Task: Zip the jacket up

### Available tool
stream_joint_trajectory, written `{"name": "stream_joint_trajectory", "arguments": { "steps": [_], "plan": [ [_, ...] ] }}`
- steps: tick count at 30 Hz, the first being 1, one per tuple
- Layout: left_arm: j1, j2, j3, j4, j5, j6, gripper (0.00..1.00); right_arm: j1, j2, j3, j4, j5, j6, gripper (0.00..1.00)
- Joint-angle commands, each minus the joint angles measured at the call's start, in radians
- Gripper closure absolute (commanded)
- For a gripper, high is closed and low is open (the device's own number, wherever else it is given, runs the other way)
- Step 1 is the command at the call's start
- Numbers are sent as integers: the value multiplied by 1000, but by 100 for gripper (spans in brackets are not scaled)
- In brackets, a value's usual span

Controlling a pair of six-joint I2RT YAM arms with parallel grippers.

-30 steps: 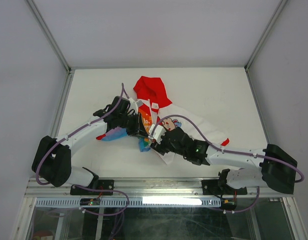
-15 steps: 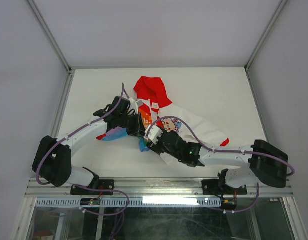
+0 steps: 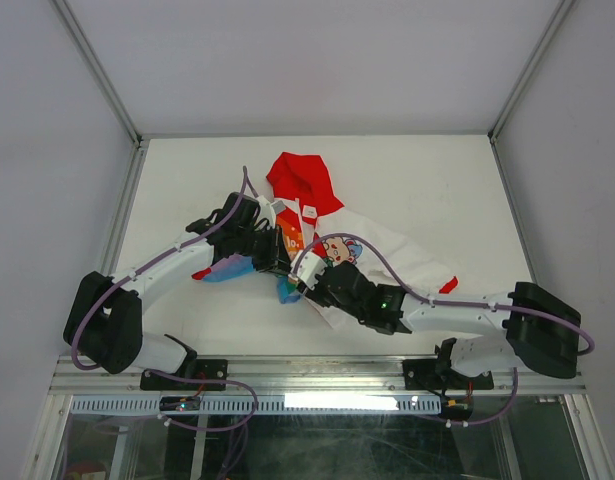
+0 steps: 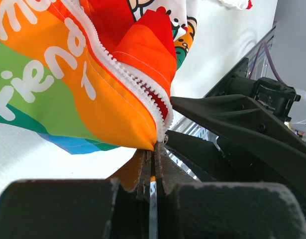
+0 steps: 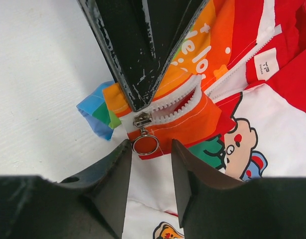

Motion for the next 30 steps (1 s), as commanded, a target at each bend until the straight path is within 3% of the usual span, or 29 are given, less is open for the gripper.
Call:
{"name": "stream_joint_trajectory", "arguments": {
  "steps": [1,16,23,30],
  "plan": [
    [4,-14,11,6,8,-7,100,-18,-50,40,-7,-36,-1,61],
    [4,-14,11,6,23,-4,100,-92,-41,68,-13,-125,7,70],
    [4,-14,11,7,25,-8,100,-94,-35,59,17,-201,9,63],
    [4,-14,8,7,36,-7,100,-97,-16,44,72,-162,18,60]
  ]
}}
